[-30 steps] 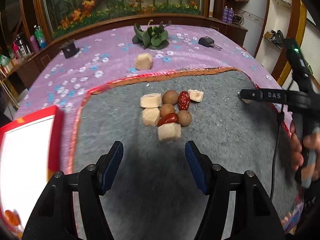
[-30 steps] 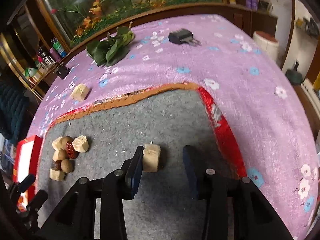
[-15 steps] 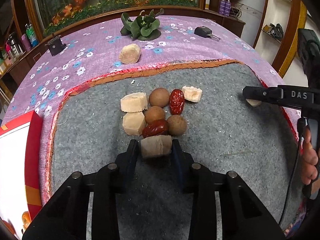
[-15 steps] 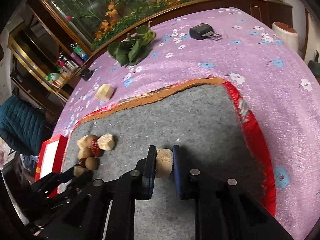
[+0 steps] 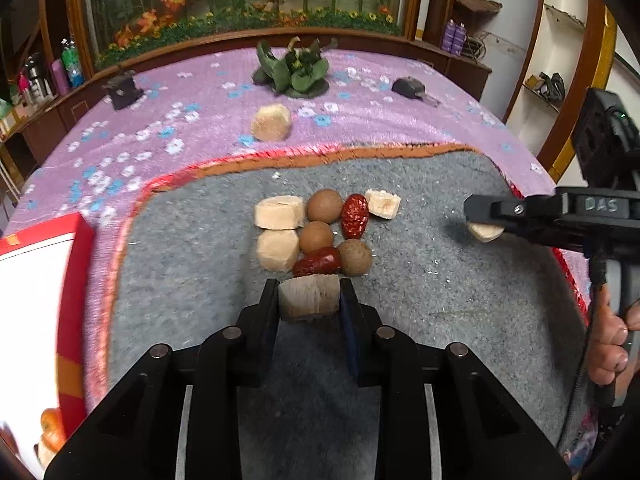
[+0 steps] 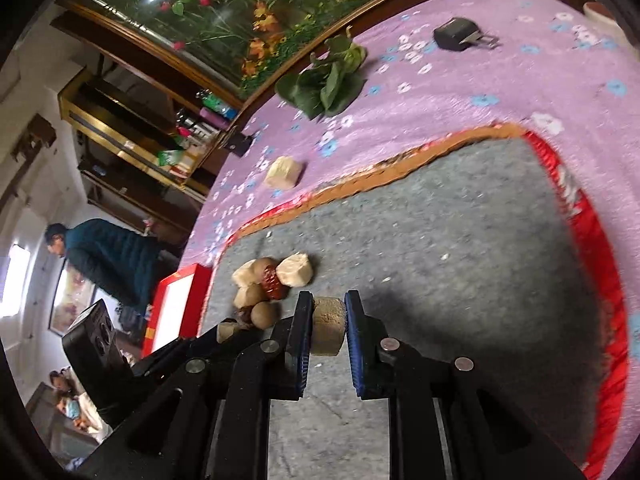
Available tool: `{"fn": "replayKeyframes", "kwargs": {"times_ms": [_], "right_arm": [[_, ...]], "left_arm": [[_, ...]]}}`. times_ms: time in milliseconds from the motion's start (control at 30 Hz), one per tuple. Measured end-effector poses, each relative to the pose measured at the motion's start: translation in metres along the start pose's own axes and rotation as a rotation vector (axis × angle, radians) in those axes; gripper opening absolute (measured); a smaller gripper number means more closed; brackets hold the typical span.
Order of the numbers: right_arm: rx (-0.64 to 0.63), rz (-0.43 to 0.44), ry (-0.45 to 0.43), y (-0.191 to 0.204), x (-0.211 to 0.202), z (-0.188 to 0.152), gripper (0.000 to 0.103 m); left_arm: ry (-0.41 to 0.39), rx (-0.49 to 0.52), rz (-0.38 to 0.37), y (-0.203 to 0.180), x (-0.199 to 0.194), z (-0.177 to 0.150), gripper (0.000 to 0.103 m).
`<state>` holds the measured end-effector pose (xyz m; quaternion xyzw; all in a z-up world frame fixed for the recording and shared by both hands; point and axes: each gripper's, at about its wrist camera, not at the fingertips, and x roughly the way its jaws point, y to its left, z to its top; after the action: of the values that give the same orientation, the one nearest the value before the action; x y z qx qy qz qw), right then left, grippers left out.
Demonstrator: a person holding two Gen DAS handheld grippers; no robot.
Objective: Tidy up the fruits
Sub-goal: 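Grasp a pale cylinder chunk with the left tool while the right tool grasps another, then carry both pale chunks into the white tray and open both tools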
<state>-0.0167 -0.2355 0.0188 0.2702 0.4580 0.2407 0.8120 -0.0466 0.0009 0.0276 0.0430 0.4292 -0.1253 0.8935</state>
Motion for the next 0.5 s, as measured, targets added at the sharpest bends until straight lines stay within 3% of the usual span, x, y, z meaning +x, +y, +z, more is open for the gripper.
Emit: {"fn": "replayKeyframes", "kwargs": {"times_ms": [200, 300, 500], "right_arm": [[-0.063, -0.029, -0.021, 0.013, -0.001, -0.007, 0.017], [-0.09, -0.036, -0.03, 0.017, 0.001, -0.009, 0.017], [-0.077, 0.034, 0.014, 0.039, 0.016, -0.018, 0.017]], "left_arm": [[-0.076, -0.002, 0.05, 0.008, -0.043, -0.014, 0.026], [-0.129, -0.051, 0.049, 0.024, -0.07, -0.023, 0.026], [-0.199, -0.103, 0.1, 0.055, -0.106, -0.038, 0.026]]}}
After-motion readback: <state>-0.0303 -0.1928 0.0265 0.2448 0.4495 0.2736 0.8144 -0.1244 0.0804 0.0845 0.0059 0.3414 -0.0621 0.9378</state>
